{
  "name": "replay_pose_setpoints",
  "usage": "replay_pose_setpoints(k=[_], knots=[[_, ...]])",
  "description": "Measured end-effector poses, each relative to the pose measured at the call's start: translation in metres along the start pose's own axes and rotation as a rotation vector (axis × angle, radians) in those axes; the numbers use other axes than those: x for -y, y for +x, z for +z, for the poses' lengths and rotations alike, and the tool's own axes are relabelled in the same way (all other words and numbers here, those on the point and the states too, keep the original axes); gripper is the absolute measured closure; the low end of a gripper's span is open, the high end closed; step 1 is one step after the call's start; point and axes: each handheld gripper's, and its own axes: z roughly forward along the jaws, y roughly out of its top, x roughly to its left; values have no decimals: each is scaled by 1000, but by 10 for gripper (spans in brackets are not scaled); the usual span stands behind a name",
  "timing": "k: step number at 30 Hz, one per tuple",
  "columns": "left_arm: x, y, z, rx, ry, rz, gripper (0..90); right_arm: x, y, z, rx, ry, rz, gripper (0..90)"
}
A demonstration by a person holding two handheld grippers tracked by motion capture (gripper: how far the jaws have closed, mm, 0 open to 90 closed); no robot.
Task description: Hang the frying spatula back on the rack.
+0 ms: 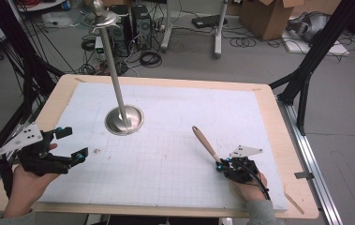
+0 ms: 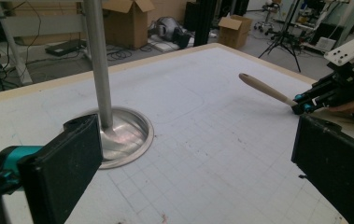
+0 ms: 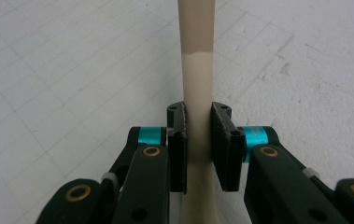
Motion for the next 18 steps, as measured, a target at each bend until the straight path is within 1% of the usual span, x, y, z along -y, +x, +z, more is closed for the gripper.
replay_pose_setpoints(k=[4, 6, 9, 13, 18], knots=[[0, 0, -1, 7, -11, -6, 25, -1, 0, -1, -7, 0, -9, 781], [-1, 0, -2, 10, -14, -2, 25, -1, 0, -2, -9, -1, -13, 781], [-2, 1, -2, 8, -19, -2, 25, -2, -1, -4, -9, -25, -14, 781], [-2, 1, -3, 8, -22, -2, 25, -5, -2, -9, -28, -52, -12, 781], [-3, 2, -5, 6, -29, -6, 25, -11, -5, -14, -36, -81, -17, 782]])
